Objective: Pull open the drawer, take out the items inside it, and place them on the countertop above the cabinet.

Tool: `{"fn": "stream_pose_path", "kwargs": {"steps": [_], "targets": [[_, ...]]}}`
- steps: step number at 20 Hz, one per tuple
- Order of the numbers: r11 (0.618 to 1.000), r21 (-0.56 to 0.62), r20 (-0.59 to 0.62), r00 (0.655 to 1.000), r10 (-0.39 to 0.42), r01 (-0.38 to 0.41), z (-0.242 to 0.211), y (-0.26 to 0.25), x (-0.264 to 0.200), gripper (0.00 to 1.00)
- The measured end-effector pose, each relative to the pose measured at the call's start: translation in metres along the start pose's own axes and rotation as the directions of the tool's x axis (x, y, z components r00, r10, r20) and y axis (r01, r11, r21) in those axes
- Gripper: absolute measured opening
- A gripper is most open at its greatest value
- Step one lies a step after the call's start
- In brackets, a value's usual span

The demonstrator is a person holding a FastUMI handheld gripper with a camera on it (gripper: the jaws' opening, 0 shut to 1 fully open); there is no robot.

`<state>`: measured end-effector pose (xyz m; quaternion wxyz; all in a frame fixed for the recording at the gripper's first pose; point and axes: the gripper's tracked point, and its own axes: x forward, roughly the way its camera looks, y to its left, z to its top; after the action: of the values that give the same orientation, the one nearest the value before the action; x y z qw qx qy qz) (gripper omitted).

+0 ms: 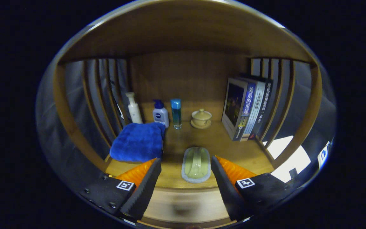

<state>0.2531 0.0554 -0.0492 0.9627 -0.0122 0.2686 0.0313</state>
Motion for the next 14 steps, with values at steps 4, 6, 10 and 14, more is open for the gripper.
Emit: {"fn": "stream_pose_path", "kwargs": {"steps": [4,6,10,14], "targets": [[0.999,-0.036,0.094,0.995,0.041,-0.038,0.013,0.005,-0.062,1.00],[0.997,-0.053,0.139,0.989,0.054,-0.047,0.009,0.002,-0.091,1.00],[0.995,-0.090,0.200,0.979,0.049,-0.031,-0.025,-0.006,-0.138,0.99],[0.995,-0.096,0.270,0.962,0.038,-0.013,-0.063,-0.005,-0.165,0.99]]}}
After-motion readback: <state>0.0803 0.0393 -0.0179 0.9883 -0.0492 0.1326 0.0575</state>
